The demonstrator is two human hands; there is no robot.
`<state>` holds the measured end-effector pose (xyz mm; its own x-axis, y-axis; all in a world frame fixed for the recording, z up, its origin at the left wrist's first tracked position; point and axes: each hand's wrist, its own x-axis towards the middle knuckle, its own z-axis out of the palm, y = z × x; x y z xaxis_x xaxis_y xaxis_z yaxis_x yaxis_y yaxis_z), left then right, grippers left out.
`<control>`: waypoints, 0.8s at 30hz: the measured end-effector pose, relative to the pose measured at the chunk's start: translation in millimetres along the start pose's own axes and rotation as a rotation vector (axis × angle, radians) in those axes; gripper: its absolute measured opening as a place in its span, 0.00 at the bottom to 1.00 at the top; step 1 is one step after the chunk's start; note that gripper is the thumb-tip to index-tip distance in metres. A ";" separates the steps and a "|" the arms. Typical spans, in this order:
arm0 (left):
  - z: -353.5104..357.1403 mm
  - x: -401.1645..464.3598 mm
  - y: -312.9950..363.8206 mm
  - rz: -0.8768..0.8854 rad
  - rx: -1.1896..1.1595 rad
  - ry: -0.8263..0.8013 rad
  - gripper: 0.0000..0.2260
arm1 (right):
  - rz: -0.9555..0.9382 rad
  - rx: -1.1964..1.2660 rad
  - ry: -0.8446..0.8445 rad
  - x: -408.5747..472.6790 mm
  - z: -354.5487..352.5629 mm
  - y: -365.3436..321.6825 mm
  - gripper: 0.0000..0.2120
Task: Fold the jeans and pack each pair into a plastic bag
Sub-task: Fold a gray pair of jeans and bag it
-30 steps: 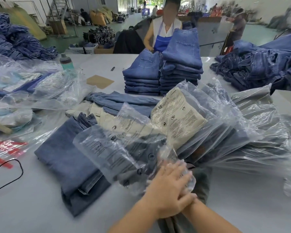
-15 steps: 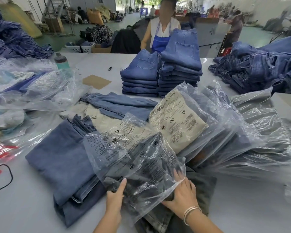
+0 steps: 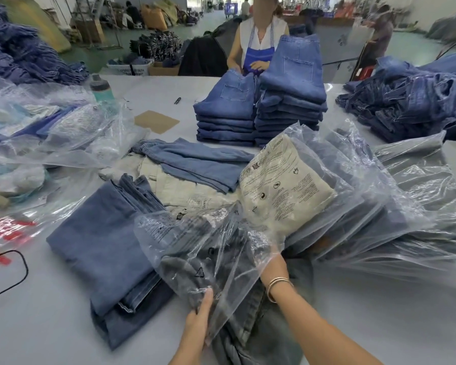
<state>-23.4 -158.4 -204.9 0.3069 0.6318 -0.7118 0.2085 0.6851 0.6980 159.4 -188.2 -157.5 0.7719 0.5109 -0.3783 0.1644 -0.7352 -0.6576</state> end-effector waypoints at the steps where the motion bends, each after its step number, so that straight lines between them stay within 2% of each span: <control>1: -3.7 0.7 -3.1 -0.001 -0.002 -0.008 0.39 | -0.029 -0.030 -0.094 -0.6 -6.6 3.2 0.16; 3: -6.9 4.2 -7.1 0.018 0.021 0.020 0.33 | -0.149 -0.105 -0.264 -6.9 -26.2 16.7 0.29; 4: -5.8 5.0 -8.3 0.018 0.055 0.051 0.33 | -0.207 -0.223 -0.303 -9.6 -38.0 27.2 0.31; 5: -3.6 5.1 -8.7 0.024 0.089 0.087 0.34 | -0.242 -0.307 -0.291 -10.0 -49.2 38.6 0.27; 6: -0.6 4.2 -9.3 0.026 0.109 0.123 0.36 | -0.233 -0.307 -0.192 -8.4 -58.8 49.3 0.22; 8: 5.2 0.7 -9.4 0.009 0.136 0.191 0.40 | -0.174 -0.082 0.096 -4.9 -69.8 59.7 0.14; 10: 11.7 -3.5 -7.2 -0.013 0.138 0.230 0.43 | -0.179 -0.009 0.184 2.5 -68.7 54.1 0.08; 11: 15.5 -5.1 -6.0 -0.019 0.131 0.232 0.44 | -0.178 0.008 0.143 7.6 -65.1 48.4 0.07; 13: 21.7 -8.1 -4.8 -0.029 0.103 0.210 0.44 | -0.108 -0.008 0.014 17.8 -53.2 38.9 0.16; 16: 25.1 -11.3 -6.2 0.003 0.065 0.149 0.45 | -0.005 -0.146 -0.049 31.9 -45.2 28.3 0.20; 19: 10.7 -15.0 -7.4 0.031 0.022 0.117 0.37 | 0.009 -0.094 -0.114 42.7 -47.5 23.0 0.17; 22: -12.2 -16.2 -11.3 0.060 0.015 0.113 0.38 | -0.010 -0.201 -0.248 44.7 -50.5 27.6 0.09; 24: -22.9 -16.7 -11.9 0.057 -0.023 0.143 0.41 | -0.017 -0.303 -0.245 42.3 -52.2 36.9 0.14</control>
<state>-52.3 -168.8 -203.1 0.1823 0.7141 -0.6759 0.1723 0.6536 0.7370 230.2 -216.9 -163.7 0.6039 0.5886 -0.5374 0.3782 -0.8051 -0.4569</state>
